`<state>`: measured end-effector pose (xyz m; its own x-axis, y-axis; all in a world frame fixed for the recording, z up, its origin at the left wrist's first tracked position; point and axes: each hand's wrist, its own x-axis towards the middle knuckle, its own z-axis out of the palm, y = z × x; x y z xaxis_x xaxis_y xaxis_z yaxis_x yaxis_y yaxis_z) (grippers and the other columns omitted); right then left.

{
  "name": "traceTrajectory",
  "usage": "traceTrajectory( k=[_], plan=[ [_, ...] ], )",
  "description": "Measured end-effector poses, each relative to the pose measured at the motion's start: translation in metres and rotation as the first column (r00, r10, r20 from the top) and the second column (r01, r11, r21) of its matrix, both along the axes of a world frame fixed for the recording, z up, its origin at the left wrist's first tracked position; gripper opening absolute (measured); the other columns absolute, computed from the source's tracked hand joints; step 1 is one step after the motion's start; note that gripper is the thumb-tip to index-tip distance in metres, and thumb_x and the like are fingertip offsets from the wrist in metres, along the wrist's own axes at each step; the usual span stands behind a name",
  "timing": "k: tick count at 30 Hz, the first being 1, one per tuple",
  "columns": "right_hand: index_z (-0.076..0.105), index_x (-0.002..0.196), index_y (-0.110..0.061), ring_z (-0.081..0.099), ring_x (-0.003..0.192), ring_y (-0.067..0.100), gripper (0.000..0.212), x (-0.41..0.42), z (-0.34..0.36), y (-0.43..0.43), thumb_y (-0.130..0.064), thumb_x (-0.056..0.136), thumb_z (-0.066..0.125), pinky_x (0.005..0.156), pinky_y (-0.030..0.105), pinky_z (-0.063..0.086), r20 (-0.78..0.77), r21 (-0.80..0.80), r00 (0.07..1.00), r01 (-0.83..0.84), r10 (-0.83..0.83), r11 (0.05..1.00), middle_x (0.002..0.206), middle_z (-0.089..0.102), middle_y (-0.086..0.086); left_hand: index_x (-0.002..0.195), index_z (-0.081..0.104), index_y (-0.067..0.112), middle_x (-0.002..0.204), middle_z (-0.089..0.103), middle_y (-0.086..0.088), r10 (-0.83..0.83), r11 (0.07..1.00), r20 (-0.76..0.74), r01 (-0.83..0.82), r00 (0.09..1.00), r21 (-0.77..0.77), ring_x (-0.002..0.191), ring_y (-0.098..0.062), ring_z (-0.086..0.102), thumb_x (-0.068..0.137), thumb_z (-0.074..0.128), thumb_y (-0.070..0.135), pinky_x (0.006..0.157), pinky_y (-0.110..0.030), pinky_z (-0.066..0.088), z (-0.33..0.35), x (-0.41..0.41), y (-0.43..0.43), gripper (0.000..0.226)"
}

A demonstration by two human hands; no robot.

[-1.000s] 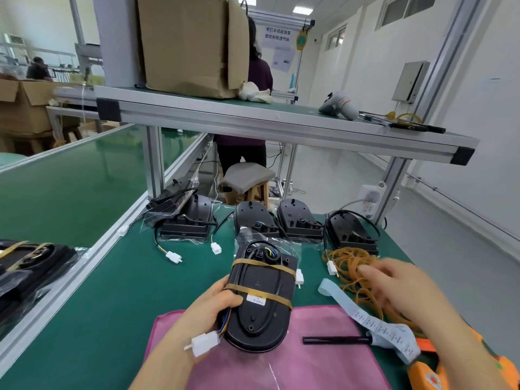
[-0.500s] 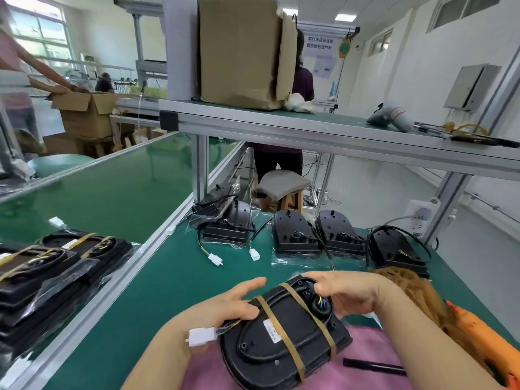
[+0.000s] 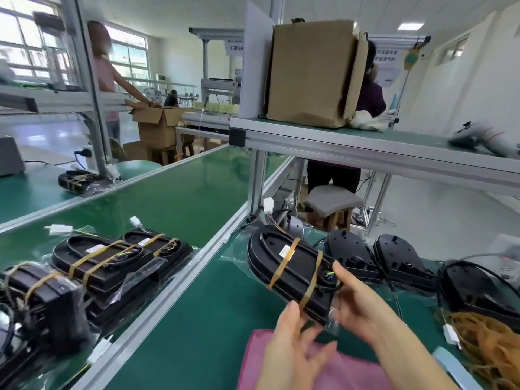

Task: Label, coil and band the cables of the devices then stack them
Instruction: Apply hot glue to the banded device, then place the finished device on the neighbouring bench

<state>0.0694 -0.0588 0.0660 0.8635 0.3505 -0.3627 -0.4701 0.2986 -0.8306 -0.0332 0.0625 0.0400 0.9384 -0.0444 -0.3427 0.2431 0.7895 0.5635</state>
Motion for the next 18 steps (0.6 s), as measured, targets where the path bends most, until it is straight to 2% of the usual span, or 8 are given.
traceTrajectory(
  k=[3,5,8,11,12,14,16,18],
  plan=[
    [0.060,0.120,-0.004,0.070,0.086,0.034,0.064,0.003,0.003,0.046,-0.039,0.068,0.071,0.063,0.039,0.057,-0.006,-0.024,1.000,-0.012,0.012,1.000,0.107,0.070,0.021,0.129,0.054,0.021,0.119,0.069,-0.009,0.259,0.964,0.051,-0.262,0.964,0.044,0.107,-0.030,0.067,0.096,0.055,0.012,0.080,-0.041,0.056,0.009,0.011,0.001,0.034],
    [0.062,0.117,-0.004,0.071,0.089,0.035,0.062,0.010,0.006,0.076,-0.036,0.065,0.074,0.070,0.041,0.059,-0.012,-0.007,1.000,-0.012,0.011,1.000,0.104,0.072,0.020,0.133,0.052,0.019,0.125,0.065,-0.012,0.404,0.914,0.079,-0.406,0.911,0.020,0.114,-0.033,0.063,0.097,0.052,0.005,0.088,-0.038,0.052,0.016,0.022,0.014,0.038],
    [0.063,0.117,-0.003,0.069,0.097,0.037,0.055,0.023,0.016,0.122,-0.032,0.071,0.076,0.088,0.047,0.055,-0.039,0.006,0.999,-0.025,0.025,1.000,0.105,0.071,0.019,0.131,0.052,0.014,0.122,0.065,-0.011,0.588,0.808,0.088,-0.588,0.804,-0.023,0.112,-0.027,0.062,0.098,0.050,0.004,0.085,-0.030,0.049,0.026,0.042,0.044,0.034],
    [0.065,0.110,-0.003,0.073,0.081,0.034,0.041,0.039,0.028,0.169,-0.028,0.078,0.075,0.061,0.038,0.059,-0.068,0.039,0.996,-0.051,0.054,0.998,0.095,0.074,0.018,0.114,0.052,0.012,0.108,0.063,-0.008,0.736,0.677,0.049,-0.735,0.675,-0.047,0.096,-0.019,0.063,0.097,0.052,0.002,0.078,-0.025,0.049,0.036,0.061,0.077,0.020],
    [0.066,0.106,-0.003,0.073,0.074,0.032,0.037,0.044,0.030,0.185,-0.028,0.079,0.075,0.053,0.035,0.057,-0.076,0.063,0.994,-0.069,0.074,0.996,0.089,0.075,0.017,0.106,0.052,0.011,0.106,0.061,-0.007,0.769,0.638,0.049,-0.770,0.637,-0.002,0.092,-0.016,0.062,0.096,0.053,0.002,0.075,-0.023,0.049,0.036,0.067,0.087,0.014],
    [0.066,0.102,-0.003,0.073,0.066,0.030,0.035,0.052,0.034,0.216,-0.028,0.080,0.075,0.048,0.033,0.056,-0.087,0.091,0.990,-0.100,0.108,0.991,0.082,0.075,0.016,0.114,0.049,0.009,0.115,0.057,-0.007,0.820,0.559,0.070,-0.821,0.568,0.121,0.095,-0.014,0.062,0.097,0.053,0.003,0.075,-0.022,0.048,0.036,0.075,0.107,0.019],
    [0.064,0.107,-0.003,0.073,0.072,0.032,0.039,0.056,0.036,0.247,-0.026,0.079,0.077,0.055,0.038,0.058,-0.087,0.090,0.987,-0.126,0.134,0.988,0.089,0.074,0.017,0.128,0.046,-0.001,0.119,0.058,-0.017,0.846,0.468,0.152,-0.849,0.510,0.244,0.105,-0.027,0.062,0.099,0.052,0.007,0.079,-0.028,0.047,0.029,0.080,0.129,0.031],
    [0.064,0.107,-0.002,0.071,0.083,0.034,0.039,0.060,0.035,0.273,-0.024,0.078,0.078,0.070,0.044,0.059,-0.092,0.084,0.982,-0.155,0.162,0.984,0.095,0.072,0.019,0.119,0.051,-0.009,0.110,0.060,-0.027,0.828,0.411,0.233,-0.836,0.509,0.365,0.105,-0.041,0.058,0.099,0.050,0.010,0.080,-0.041,0.046,0.020,0.083,0.149,0.027]
  ],
)
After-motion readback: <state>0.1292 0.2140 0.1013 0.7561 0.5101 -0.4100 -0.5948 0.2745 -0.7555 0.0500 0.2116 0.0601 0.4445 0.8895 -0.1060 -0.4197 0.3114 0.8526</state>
